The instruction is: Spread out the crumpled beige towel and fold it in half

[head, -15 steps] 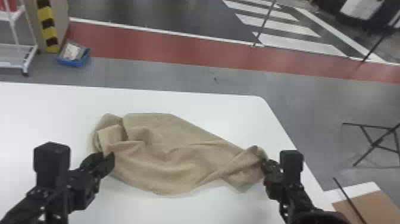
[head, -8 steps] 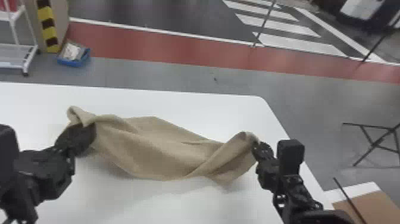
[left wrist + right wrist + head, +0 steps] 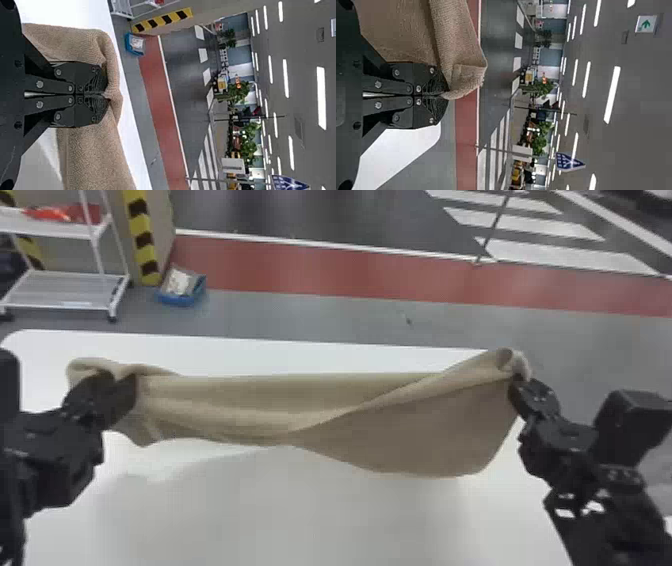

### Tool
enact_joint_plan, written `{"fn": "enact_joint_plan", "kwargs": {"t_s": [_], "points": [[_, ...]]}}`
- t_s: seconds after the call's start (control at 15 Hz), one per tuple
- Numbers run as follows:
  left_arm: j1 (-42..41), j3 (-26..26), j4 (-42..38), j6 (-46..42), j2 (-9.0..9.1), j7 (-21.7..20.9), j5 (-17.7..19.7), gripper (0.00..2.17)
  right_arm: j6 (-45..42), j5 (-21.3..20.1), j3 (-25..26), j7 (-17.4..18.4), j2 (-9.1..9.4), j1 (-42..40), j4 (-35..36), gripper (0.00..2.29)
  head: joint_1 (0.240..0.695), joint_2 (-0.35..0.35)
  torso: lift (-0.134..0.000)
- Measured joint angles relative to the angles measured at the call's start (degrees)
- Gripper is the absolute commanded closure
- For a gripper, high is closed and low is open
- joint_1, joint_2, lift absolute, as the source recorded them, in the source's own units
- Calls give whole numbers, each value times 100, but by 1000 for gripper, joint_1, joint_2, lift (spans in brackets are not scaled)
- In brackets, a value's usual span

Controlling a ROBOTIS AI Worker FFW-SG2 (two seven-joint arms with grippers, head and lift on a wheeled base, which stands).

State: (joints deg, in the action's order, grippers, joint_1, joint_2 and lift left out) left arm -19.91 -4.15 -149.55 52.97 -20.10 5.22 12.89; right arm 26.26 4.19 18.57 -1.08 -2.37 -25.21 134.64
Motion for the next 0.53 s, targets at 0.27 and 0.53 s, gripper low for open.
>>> {"fn": "enact_joint_plan", "kwargs": {"t_s": [0.27,0.53], "points": [[1209,-1174,1578,396,297,-271,-448,1109,-136,-15,236,118,-35,98,-785,1595,695,-342,-124],[1869,-2012,3245,-291,768,-541,-795,73,-91,-29,427,159,-43,215,-1296,1595,695,-350,-124]]}}
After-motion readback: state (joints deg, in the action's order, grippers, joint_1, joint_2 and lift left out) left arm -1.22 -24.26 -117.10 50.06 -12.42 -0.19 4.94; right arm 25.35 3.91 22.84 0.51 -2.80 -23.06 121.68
